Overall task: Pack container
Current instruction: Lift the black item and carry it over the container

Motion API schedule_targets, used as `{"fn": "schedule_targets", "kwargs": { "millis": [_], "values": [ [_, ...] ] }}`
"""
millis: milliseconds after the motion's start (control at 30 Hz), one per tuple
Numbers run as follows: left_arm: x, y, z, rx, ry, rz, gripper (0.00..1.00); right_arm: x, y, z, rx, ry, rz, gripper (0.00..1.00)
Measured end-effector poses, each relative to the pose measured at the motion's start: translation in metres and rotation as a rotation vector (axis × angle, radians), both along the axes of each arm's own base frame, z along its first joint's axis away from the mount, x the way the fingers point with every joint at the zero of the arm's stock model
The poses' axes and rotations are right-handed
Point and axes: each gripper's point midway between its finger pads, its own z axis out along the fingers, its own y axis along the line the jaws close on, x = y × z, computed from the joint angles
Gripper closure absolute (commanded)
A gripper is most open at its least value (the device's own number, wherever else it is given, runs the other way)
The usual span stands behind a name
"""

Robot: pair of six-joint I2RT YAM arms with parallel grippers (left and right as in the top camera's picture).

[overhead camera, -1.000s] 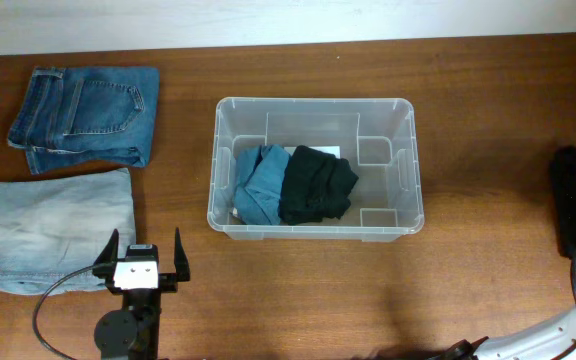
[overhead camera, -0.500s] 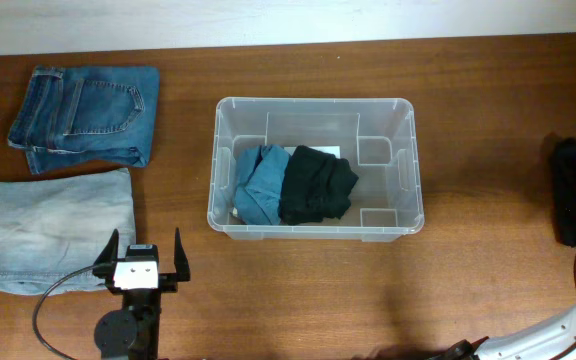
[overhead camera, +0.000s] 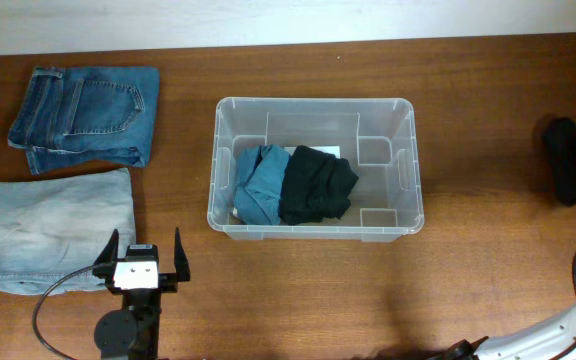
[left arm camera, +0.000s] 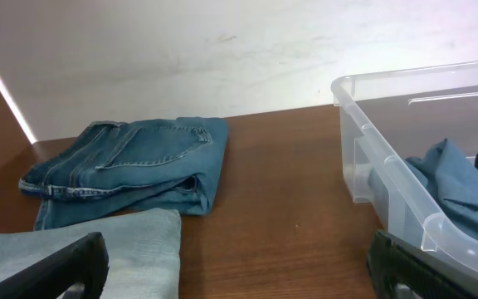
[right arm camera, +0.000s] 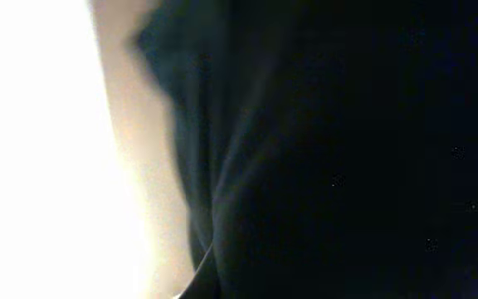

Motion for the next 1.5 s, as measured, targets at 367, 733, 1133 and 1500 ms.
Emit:
{"fn": "schedule_targets", "kwargs": {
  "millis": [367,733,1133,1500],
  "values": [
    [0.0,0.0,0.0,0.0,0.0,0.0,0.01,0.061,0.128,0.159,-0.029,-0.405,0.384,0.96],
    [0.0,0.0,0.0,0.0,0.0,0.0,0.01,0.022,0.269,0.311,-0.266,-0.699,0.682,0.96],
    [0.0,0.0,0.0,0.0,0.0,0.0,0.01,-0.016,0.401,0.334,-0.224,-0.705,0.912,0.96],
    [0.0,0.0,0.0,0.0,0.0,0.0,0.01,-0.016,0.496,0.297,-0.141,-0.528,1.017,0.96]
  ]
}}
